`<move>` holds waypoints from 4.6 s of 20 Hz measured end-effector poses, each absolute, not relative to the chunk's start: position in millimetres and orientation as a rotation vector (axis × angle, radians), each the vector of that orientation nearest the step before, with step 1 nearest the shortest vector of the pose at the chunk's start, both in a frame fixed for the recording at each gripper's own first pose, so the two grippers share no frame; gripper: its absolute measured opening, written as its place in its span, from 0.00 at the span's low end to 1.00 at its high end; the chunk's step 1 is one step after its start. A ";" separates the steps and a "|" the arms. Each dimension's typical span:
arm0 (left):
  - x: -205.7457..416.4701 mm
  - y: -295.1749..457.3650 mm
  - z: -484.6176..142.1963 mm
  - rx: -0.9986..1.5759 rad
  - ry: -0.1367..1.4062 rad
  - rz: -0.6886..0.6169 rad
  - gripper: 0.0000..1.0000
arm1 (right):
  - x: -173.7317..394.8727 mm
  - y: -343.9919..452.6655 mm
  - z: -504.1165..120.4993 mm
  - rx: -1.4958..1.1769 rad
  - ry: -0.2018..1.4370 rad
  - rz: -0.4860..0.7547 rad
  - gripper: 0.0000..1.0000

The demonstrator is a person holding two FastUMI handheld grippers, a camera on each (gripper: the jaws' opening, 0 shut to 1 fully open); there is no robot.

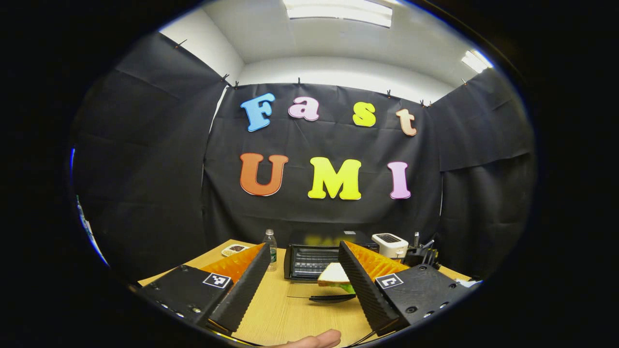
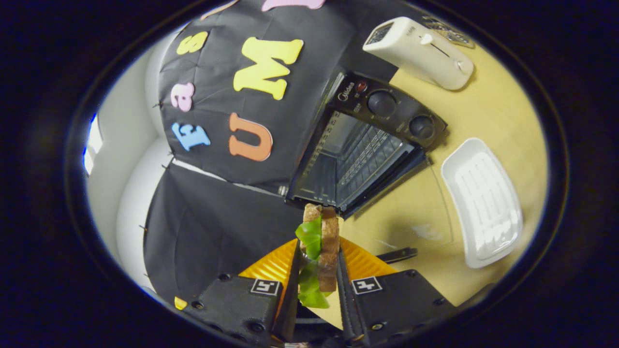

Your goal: Open the electric oven with the left hand, put the food in, and close the electric oven.

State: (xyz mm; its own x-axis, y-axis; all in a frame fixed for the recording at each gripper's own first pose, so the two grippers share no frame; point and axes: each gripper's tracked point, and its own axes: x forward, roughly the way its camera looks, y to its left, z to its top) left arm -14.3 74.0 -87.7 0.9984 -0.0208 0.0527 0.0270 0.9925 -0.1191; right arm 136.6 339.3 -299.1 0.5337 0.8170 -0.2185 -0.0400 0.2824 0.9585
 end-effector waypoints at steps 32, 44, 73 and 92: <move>-24.9 185.8 -147.4 -0.125 0.053 0.073 0.94 | 324.7 411.1 -377.5 0.638 0.300 0.022 0.51; -32.3 188.7 -153.7 -0.141 0.068 0.084 0.94 | 322.7 419.5 -392.9 0.173 0.463 0.134 1.00; -20.2 149.3 -160.8 -0.131 0.136 0.077 0.94 | 216.3 398.9 -318.3 0.056 0.707 0.476 1.00; 93.1 49.3 -234.4 -0.083 0.291 -0.048 0.94 | 69.6 169.4 -87.2 0.157 0.138 0.320 1.00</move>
State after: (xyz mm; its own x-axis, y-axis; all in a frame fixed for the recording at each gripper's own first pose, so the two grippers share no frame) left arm 93.1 49.3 -234.4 0.9569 -0.0591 -0.2842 0.0352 0.9954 -0.0886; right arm 69.6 169.4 -87.2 0.9399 0.3232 -0.1101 -0.3017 0.9371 0.1755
